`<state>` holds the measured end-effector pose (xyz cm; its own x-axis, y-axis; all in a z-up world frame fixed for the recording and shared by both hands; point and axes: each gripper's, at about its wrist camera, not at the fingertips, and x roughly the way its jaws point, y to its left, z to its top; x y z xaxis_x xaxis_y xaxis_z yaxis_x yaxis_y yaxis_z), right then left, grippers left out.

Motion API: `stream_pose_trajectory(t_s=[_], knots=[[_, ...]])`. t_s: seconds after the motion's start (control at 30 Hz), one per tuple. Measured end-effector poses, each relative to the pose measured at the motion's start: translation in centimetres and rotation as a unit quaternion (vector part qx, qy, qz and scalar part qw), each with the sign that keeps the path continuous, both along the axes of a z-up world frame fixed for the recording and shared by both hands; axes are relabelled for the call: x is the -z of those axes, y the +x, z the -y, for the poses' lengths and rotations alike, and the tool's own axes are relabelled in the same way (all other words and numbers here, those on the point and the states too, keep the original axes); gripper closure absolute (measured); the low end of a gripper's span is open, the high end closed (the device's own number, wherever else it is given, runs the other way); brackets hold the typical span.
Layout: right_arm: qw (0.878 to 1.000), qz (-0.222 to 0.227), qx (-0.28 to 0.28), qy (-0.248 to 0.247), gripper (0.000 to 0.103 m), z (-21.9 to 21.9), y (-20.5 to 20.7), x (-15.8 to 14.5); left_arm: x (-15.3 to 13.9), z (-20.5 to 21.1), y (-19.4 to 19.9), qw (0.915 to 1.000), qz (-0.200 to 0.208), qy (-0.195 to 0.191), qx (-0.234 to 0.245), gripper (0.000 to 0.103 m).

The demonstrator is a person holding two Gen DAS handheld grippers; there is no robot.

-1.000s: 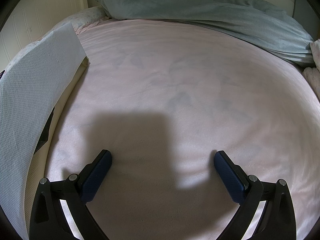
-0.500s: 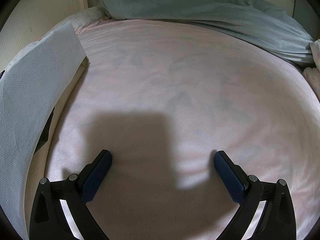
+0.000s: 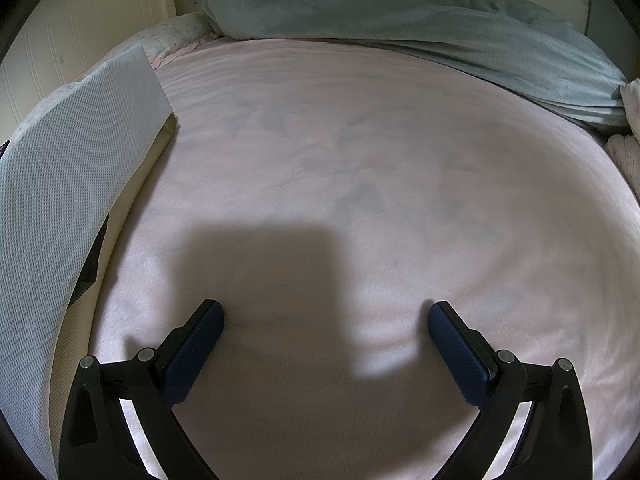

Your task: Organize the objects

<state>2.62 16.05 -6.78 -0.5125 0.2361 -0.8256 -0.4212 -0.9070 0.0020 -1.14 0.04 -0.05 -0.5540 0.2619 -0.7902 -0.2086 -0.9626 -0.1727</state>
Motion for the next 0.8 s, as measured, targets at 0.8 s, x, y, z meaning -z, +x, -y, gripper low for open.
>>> stream_pose_trajectory(t_s=[0.8], knots=[[1.000, 0.000, -0.001, 0.000, 0.002, -0.17, 0.13, 0.04, -0.31, 0.16, -0.02, 1.0000, -0.006, -0.004, -0.005, 0.046]])
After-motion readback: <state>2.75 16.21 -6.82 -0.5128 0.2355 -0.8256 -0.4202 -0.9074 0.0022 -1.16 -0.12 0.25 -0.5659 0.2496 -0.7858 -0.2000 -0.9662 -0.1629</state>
